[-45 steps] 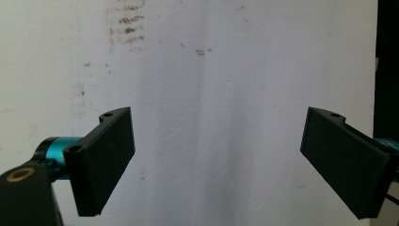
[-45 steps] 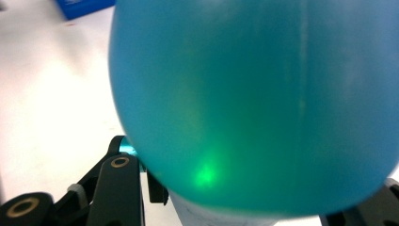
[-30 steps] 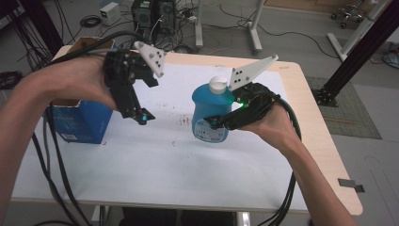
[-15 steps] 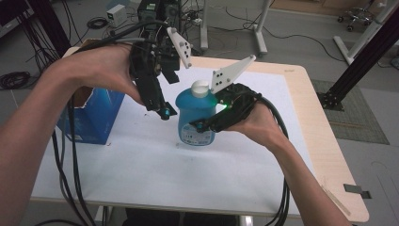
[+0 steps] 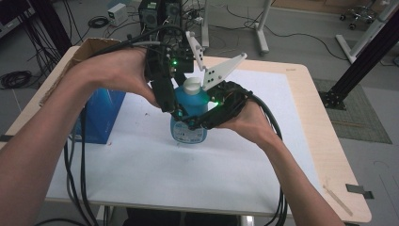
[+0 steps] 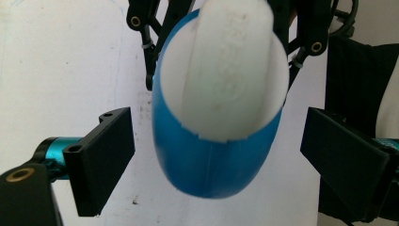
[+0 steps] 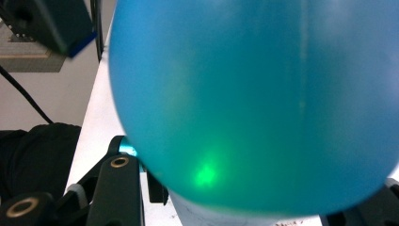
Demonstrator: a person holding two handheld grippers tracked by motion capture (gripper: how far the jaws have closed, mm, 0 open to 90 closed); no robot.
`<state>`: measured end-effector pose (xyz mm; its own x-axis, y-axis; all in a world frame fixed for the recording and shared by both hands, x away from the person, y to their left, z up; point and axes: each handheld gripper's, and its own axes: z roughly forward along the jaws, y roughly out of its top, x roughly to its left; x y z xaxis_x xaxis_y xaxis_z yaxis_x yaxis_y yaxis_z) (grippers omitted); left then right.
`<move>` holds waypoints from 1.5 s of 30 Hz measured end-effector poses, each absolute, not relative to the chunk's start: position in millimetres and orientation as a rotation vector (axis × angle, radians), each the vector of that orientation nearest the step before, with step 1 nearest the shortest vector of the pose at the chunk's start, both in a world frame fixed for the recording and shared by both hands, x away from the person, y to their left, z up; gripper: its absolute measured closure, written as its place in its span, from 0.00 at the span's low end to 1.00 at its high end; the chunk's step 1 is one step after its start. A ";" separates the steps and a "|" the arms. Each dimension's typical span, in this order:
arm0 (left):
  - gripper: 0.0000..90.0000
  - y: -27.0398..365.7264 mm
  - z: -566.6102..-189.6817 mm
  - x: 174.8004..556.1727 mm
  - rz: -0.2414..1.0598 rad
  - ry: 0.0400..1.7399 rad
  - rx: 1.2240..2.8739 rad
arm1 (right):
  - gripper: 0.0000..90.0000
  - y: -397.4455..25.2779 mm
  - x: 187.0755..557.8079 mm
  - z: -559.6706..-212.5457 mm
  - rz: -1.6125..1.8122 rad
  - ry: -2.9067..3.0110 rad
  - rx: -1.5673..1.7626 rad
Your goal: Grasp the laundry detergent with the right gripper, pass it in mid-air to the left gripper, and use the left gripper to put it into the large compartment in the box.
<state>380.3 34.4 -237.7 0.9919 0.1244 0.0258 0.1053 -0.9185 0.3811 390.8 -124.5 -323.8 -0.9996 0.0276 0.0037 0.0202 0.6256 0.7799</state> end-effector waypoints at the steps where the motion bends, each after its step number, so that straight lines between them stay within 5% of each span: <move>1: 0.12 33.3 -238.4 380.8 0.069 0.163 2.749 | 0.51 -124.5 390.9 -324.0 1.355 2.823 0.042; 14: 0.12 21.4 -241.8 382.8 0.064 0.159 2.730 | 0.51 -124.1 390.5 -324.9 1.362 2.825 0.049; 45: 0.33 22.1 -240.3 382.5 0.071 0.165 2.738 | 0.51 -125.4 390.6 -328.3 1.361 2.829 0.074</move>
